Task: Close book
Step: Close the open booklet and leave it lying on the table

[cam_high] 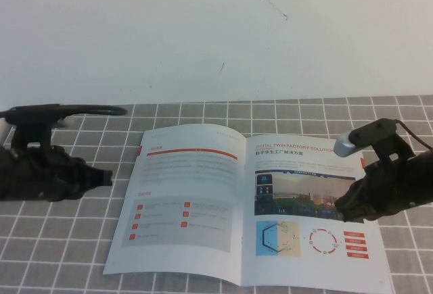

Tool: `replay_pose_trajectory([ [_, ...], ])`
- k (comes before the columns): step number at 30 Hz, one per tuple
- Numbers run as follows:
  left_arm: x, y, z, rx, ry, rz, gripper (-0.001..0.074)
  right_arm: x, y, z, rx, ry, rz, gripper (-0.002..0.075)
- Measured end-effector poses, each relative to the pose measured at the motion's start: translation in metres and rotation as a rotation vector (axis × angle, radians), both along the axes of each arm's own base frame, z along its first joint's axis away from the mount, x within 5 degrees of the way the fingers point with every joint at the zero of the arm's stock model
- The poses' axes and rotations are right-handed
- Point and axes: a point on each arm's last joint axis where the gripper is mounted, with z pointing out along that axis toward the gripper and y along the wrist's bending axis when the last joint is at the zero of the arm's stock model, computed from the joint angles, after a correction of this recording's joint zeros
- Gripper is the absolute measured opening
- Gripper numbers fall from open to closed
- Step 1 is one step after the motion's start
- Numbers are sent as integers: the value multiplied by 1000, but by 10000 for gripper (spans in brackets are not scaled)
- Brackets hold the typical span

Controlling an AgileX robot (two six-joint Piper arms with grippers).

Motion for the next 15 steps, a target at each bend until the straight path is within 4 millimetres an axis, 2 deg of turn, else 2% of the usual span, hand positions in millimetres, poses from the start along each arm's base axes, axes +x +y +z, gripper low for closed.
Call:
replay_pose_trajectory([
  [5, 33, -2, -18, 10, 44, -19, -4, 7, 2, -18, -9, 52, -8, -1],
  [9, 46, -4, -35, 3, 98, -33, -4, 9, 2, -31, -21, 81, -13, -1],
  [15, 55, -5, -53, 0, 146, -35, -4, 13, 2, -37, -29, 89, -19, -1],
])
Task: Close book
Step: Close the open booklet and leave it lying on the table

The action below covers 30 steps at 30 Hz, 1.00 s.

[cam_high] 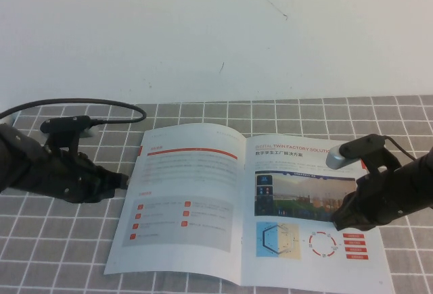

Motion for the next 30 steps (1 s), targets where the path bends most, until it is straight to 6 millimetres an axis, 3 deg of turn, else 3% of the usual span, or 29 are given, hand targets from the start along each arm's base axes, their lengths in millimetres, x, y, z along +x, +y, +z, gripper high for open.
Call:
replay_pose_trajectory([
  [10, 2, -5, -11, -27, 31, 15, -4, 1, 1, -1, 1, 5, 2, -1],
  [20, 4, -36, -10, 25, -50, -27, -4, 1, 1, -2, 2, 7, 3, -1],
  [30, 6, -37, -9, 59, -85, -24, -4, 1, 1, -2, 2, 9, 4, -1],
])
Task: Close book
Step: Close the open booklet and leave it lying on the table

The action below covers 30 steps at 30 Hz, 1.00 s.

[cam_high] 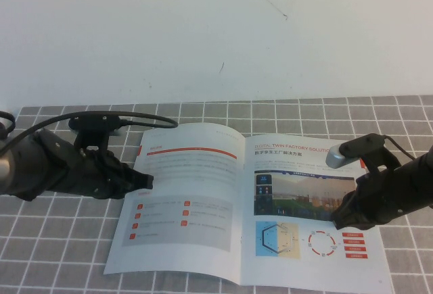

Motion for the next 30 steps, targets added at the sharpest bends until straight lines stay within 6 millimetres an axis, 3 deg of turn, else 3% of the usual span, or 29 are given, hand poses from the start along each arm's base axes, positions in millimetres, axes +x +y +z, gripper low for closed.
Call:
replay_pose_trajectory([
  [21, 1, 3, -14, 51, 64, 20, -4, 0, 0, 0, 3, 4, 3, -1],
  [26, -1, -11, -14, 42, 66, -5, -3, 0, 0, 0, 3, 4, 3, -1],
  [30, -8, -34, -14, 21, 75, -49, -4, 0, 0, 0, 3, 4, 3, -1],
])
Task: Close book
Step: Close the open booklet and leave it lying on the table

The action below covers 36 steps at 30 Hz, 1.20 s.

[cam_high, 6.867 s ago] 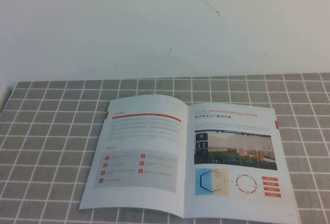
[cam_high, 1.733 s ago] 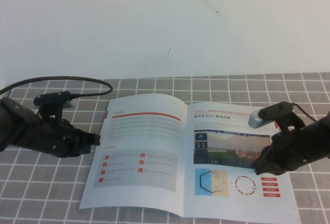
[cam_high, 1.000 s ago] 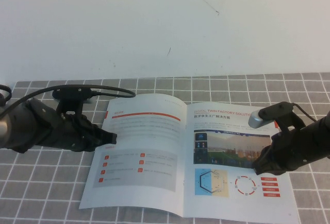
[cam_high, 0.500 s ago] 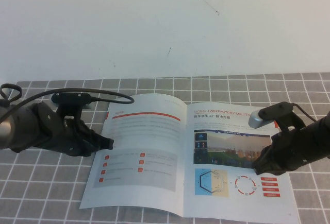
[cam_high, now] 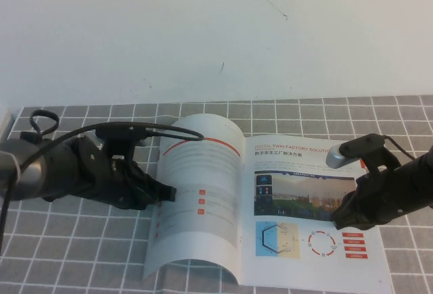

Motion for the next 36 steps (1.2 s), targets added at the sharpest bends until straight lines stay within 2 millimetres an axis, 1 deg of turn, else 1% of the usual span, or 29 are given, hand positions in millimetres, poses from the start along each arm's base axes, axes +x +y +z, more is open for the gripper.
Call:
replay_pose_trajectory([
  [3, -6, -18, 0, -18, 8, -33, -4, 0, 0, 0, 0, 0, 0, -1],
  [7, -14, -35, 5, -72, 25, -31, -4, 0, 0, 0, 0, 1, 0, -1],
  [10, -22, -47, 19, -136, 17, -15, -4, 0, 0, 0, 0, 1, 0, -1],
  [15, -39, -78, 50, -235, -52, -87, -4, 0, 0, 0, -1, -2, -1, -1],
  [19, -47, -100, 59, -265, -78, -183, -4, 0, 0, 0, -1, -2, -1, -1],
  [22, -50, -108, 65, -276, -96, -227, -4, 0, 0, 2, -3, -9, 0, -1],
  [24, -50, -108, 72, -283, -117, -238, -4, 0, -3, 8, -13, -28, 12, -1],
  [26, -52, -107, 81, -283, -150, -255, -3, 0, -9, 20, -26, -67, 16, -1],
  [29, -55, -104, 98, -287, -209, -277, -4, 1, -24, 45, -55, -147, 7, -1],
  [32, -60, -101, 115, -286, -269, -307, -3, -2, -41, 75, -59, -226, -36, -1],
  [34, -64, -98, 127, -270, -320, -341, -4, -6, -51, 100, -41, -276, -72, -1],
  [36, -69, -94, 140, -243, -376, -379, -4, -12, -53, 126, -10, -319, -90, -1],
])
